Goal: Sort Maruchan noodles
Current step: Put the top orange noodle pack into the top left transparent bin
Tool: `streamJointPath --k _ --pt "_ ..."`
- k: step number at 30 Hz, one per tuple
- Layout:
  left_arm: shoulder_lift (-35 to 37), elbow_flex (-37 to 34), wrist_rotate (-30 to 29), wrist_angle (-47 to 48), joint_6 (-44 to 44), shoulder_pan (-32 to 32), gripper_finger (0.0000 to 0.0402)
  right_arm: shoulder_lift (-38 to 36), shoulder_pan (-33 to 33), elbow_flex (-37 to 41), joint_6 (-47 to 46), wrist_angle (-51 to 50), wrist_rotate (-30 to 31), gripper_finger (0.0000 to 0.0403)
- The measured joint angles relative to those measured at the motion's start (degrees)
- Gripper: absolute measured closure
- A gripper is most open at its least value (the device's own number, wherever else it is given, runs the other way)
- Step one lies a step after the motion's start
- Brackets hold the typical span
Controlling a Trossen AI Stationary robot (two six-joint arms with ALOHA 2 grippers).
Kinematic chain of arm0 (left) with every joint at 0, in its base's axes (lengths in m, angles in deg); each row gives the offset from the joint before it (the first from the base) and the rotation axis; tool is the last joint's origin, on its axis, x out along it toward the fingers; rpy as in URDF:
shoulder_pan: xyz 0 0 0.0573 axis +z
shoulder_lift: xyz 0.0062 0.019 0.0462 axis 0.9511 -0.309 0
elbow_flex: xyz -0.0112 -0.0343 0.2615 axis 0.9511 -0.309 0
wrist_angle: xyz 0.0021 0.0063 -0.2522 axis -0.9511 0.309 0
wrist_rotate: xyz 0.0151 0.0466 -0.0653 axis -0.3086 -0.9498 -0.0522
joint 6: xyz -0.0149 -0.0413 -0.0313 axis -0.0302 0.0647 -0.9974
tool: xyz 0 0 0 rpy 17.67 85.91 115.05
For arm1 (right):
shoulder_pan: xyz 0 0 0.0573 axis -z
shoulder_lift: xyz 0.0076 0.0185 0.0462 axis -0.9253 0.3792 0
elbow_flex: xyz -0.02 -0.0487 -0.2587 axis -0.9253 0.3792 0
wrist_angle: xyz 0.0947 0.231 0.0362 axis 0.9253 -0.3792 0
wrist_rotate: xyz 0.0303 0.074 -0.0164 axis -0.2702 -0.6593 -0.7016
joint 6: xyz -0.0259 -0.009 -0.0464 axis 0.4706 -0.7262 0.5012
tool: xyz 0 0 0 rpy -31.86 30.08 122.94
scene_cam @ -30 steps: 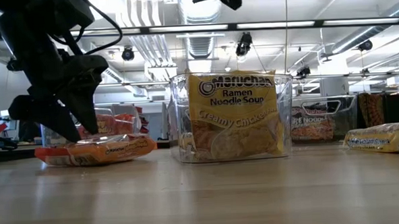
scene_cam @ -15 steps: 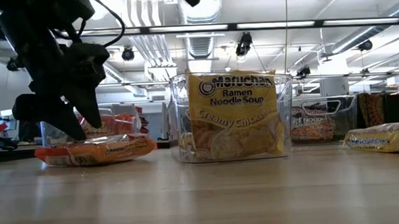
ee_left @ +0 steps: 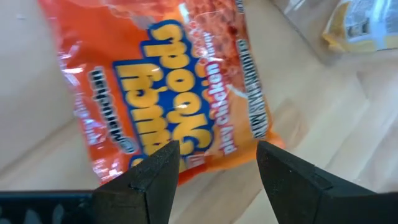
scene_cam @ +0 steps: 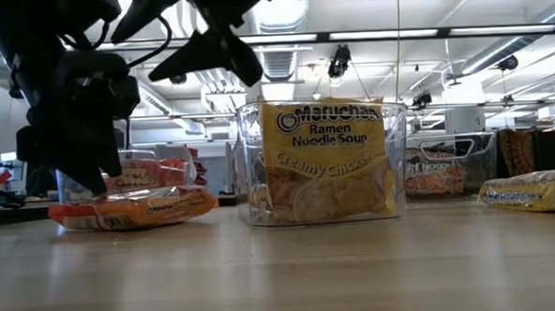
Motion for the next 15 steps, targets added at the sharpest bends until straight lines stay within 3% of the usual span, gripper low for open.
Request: streamJointPath --k 9,15 --pt "6.07 0.0 -4.88 8.39 0.8 0.02 0.0205 1.04 0.0 -0.09 2.18 -4.05 0.05 0.0188" --pt "5.69 -0.44 -5.78 8.9 -1.86 -0.12 0.0205 1.04 -0.29 -0.07 12.62 -4.81 -0.11 0.0188"
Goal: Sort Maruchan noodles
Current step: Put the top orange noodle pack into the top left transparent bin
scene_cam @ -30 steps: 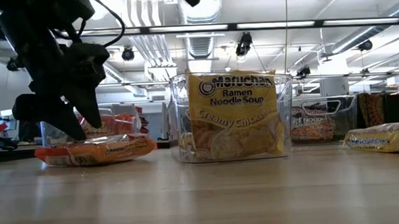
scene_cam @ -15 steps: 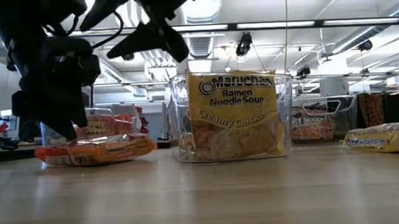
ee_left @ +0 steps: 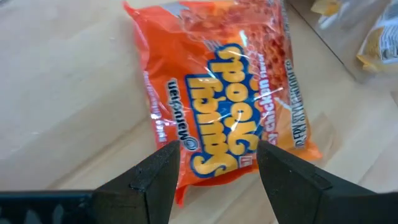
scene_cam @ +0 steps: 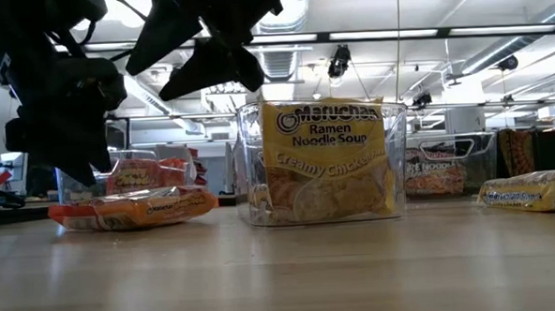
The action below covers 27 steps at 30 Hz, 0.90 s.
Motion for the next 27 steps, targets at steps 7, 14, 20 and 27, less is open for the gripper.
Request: streamJointPath --k 7,14,20,27 --pt "-5.64 0.0 0.25 -4.14 -0.26 -0.25 0.0205 0.0 -0.5 0.0 3.56 -0.33 -0.06 0.0188" --pt "-10.15 0.02 3.68 -6.94 -1.49 -2.37 0.0205 0.0 -1.23 0.0 4.01 -0.7 -0.14 0.0188" --pt "-13.64 0.15 9.03 -12.67 -6.17 -9.28 0.0205 0.0 -1.7 0.0 4.01 -2.73 -0.31 0.0188" --pt "-15.74 4.25 11.73 -18.95 -9.06 -17.52 0.0205 0.0 -1.83 0.0 3.32 -3.87 -2.99 0.0188"
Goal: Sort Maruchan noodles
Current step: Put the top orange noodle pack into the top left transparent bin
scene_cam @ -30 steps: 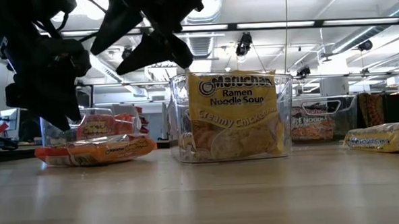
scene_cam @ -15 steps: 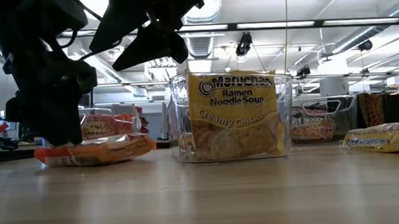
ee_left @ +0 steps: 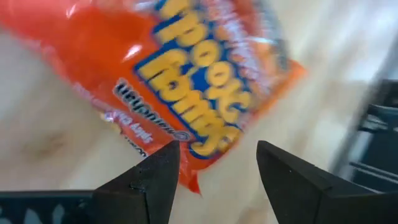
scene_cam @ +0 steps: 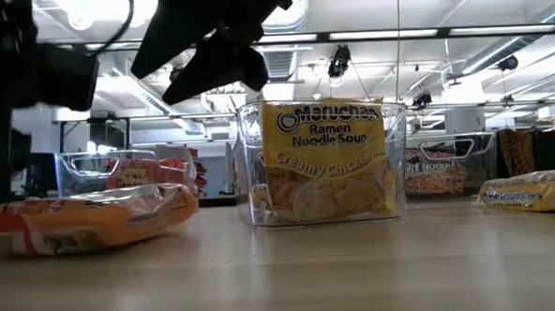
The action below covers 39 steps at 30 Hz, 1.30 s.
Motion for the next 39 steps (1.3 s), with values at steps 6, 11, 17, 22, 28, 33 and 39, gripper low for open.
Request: streamJointPath --k 6,11,17,22,28,33,39 --pt "0.13 4.3 -5.34 0.67 1.6 -0.65 0.0205 0.0 -0.4 0.03 -5.45 -0.89 -7.19 0.0188" --pt "0.02 4.58 -10.54 1.67 1.47 -0.65 0.0205 0.0 -2.23 0.77 -10.51 -0.9 -8.08 0.0188" --pt "-0.18 3.9 -14.5 1.26 1.16 -0.65 0.0205 1.19 -4.18 0.98 -16.67 -0.47 -7.59 0.0188" --pt "-3.85 4.2 -14.41 -2.69 1.37 -0.65 0.0205 2.92 -5.14 0.85 -19.6 0.06 -6.92 0.0188" --pt "-12.7 8.61 -12.38 -6.88 1.26 -0.65 0.0205 3.48 -5.68 0.76 -21.67 0.22 -5.05 0.0188" --pt "-18.11 14.83 -10.78 -6.11 3.73 -0.78 0.0205 2.91 -6.28 0.95 -24.14 0.05 -5.54 0.0188" --pt "-18.66 18.05 -10.03 0.82 6.45 -0.74 0.0205 0.35 -6.84 1.22 -24.41 -0.03 -6.29 0.0188"
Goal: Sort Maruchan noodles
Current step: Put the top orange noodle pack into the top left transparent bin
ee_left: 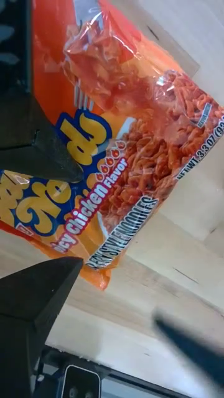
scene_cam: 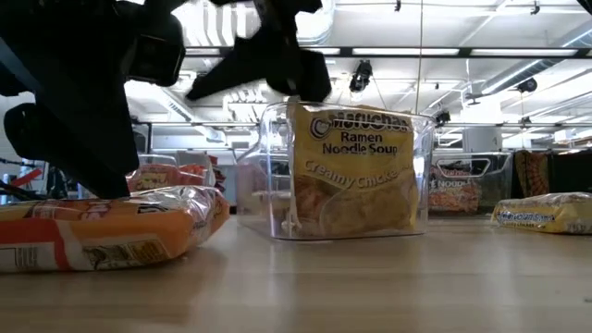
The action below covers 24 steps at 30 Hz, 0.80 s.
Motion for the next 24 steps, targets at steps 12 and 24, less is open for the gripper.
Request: streamJointPath --k 12,24 --pt "-0.09 -0.17 0.04 -1.45 -0.38 0.34 0.0205 -2.84 -1.88 -0.04 -4.34 -3.39 -0.56 0.0188" --pt "-0.42 -0.28 0.11 -4.5 -1.27 0.42 0.0205 -2.82 -4.87 0.2 -10.27 -12.02 0.68 0.0188"
